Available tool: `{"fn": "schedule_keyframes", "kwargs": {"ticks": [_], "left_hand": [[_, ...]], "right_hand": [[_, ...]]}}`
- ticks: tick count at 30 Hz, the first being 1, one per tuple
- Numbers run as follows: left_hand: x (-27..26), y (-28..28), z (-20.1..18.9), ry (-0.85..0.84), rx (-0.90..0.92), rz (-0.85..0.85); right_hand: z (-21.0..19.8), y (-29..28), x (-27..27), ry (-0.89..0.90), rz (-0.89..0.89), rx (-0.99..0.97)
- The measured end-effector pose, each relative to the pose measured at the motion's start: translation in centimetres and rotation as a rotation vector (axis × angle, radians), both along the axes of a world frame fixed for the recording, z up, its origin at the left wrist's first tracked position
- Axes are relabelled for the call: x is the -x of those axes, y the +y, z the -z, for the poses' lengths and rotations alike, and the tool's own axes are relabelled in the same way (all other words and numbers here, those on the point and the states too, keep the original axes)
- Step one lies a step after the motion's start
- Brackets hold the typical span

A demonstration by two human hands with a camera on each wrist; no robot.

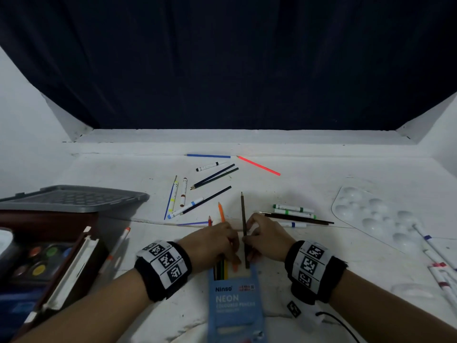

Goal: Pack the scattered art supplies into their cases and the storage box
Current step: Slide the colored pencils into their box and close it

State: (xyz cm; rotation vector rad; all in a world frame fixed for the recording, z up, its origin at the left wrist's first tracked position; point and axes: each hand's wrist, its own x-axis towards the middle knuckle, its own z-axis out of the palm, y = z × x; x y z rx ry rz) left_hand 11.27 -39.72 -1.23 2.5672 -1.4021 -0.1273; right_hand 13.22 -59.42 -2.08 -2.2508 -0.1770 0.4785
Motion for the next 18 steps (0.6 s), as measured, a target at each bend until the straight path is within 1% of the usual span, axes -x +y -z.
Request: {"fn": "schedule_keyframes", "kwargs": {"ticks": [4,6,8,10,12,14,15,18], "left_hand": [[0.6,0.3,0.2,0.159,-0.018,-0.089],[1.0,1.0,0.5,0.230,-0.044,-0.111],[1.5,1.6,0.6,0.275,-0.021,-0.114],[2.0,2.2,0.4,0.231,0.059,-0.125],[2.4,2.6,0.6,0.088,0.110,-0.167],[2.6,2.7,0.8,-0.049,0.073,-0.230],[2.7,2.8,0.9,-0.085,0.035,-0.257],[3.0,2.7,1.7,-0.116,-0.050,-0.262]], "right_hand": [[0.0,0.3,0.1,-0.014,-0.003,-0.017],[0.0,0.5,0.2,0.009,-0.003,-0.054],[0.1,0.7,0.3,0.014,0.001,-0.063],[0.2,1.1,0.4,0.039,-0.007,-0.080],[0.2,1.6,0.6,0.065,-0.024,-0.101],[0.0,1.9,0.9,0.037,-0.051,-0.070],[-0.3,2.0,1.1,0.026,-0.066,-0.054],[-0.7,1.9,1.6,-0.043,-0.159,0.025]]}}
